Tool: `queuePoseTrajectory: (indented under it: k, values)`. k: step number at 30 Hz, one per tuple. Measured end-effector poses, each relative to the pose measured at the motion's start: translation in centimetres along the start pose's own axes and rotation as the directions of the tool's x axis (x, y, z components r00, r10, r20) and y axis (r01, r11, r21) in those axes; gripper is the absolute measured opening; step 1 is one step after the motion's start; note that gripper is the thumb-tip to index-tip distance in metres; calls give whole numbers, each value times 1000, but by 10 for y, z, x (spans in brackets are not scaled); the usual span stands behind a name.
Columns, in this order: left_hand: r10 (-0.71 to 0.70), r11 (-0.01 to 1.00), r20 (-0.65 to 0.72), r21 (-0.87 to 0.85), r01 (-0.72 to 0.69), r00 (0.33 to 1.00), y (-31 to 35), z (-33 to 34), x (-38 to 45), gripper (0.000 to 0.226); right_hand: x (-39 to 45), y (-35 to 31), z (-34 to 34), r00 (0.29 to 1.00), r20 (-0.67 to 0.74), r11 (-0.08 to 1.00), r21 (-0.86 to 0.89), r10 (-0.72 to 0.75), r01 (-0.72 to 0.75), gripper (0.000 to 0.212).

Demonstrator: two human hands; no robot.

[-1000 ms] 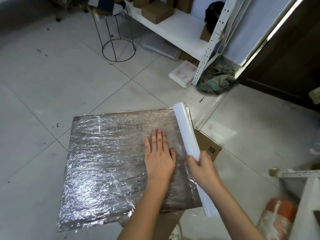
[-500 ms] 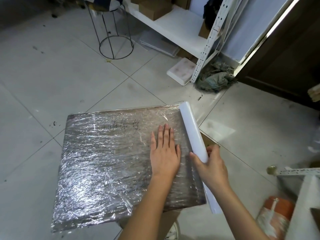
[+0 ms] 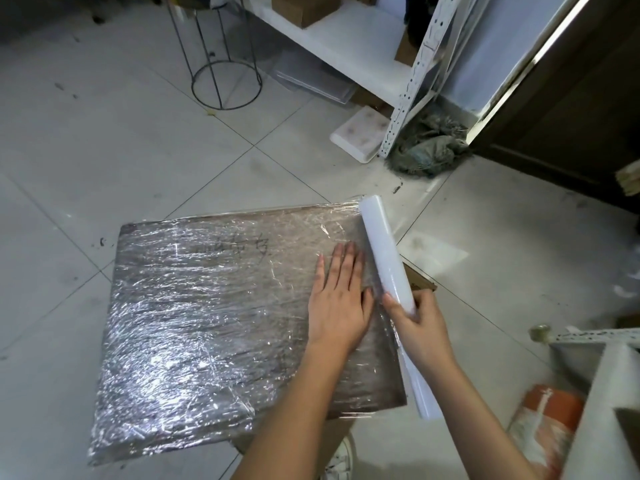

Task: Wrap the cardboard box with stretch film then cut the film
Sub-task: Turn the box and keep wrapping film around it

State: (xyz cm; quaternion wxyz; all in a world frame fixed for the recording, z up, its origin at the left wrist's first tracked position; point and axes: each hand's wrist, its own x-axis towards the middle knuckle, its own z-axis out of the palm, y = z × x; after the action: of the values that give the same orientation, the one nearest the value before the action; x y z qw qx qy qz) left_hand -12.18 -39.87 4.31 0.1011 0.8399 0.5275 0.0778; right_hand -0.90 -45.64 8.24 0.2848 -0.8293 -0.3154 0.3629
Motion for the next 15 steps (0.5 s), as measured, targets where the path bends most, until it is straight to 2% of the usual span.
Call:
queuePoseTrajectory:
  k: [6,11,15]
  values:
    - [21,1000,24,-16,-21,999,-2,-1,-1,57,13,9,-5,998,-33,993,107,47,-43,47]
    - [62,998,26,-29,-61,998,-4,-4,-5,55,19,12,2,999,-25,987,160,31,-26,37]
    - [134,991,-12,25,-133,991,-2,-13,-10,59,26,10,8,989,55,933,325,141,-151,26]
